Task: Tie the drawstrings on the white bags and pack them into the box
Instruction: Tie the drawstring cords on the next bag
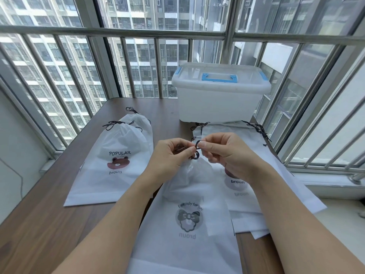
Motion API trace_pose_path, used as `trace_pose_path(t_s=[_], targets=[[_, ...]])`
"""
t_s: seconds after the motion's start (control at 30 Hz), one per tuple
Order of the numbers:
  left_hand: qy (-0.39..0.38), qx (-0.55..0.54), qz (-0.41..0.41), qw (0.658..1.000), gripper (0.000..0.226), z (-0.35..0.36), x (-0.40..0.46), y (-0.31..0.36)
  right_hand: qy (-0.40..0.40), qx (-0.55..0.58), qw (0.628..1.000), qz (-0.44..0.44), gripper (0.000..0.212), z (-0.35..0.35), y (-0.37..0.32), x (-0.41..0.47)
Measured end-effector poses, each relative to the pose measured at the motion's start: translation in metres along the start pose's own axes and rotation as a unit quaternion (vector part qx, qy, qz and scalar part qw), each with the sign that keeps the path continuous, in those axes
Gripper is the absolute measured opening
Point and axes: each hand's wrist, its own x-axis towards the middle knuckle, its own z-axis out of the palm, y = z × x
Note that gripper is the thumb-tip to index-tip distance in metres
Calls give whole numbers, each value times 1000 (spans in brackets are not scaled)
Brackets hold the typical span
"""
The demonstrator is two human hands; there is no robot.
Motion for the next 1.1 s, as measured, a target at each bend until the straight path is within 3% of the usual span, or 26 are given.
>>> trace_pose_path(t_s=[0.13,0.43,0.6,0.7,0.8,0.97,1.1], targets=[[7,-33,-9,999,7,-1,-1,1,-52,-31,998,-3,20,3,2,-1],[24,-59,-27,998,8,-2,-2,4,52,-100,991,-79,7,17,6,-1],[23,-56,-15,998,9,-1,-3,4,99,-80,991,-48,20,14,9,1],[14,-61,-8,998,11,-1,-4,6,63,-29,998,-13,35,10,13,3],[14,-65,-3,998,10,-1,-5,7,19,11,1000,12,33,11,15,2],[25,-25,17,999,9,-4,-4,8,71,-56,996,2,13,14,9,-1],[7,30,28,999,12,-11,-2,8,103,-190,974,-67,21,19,7,1]])
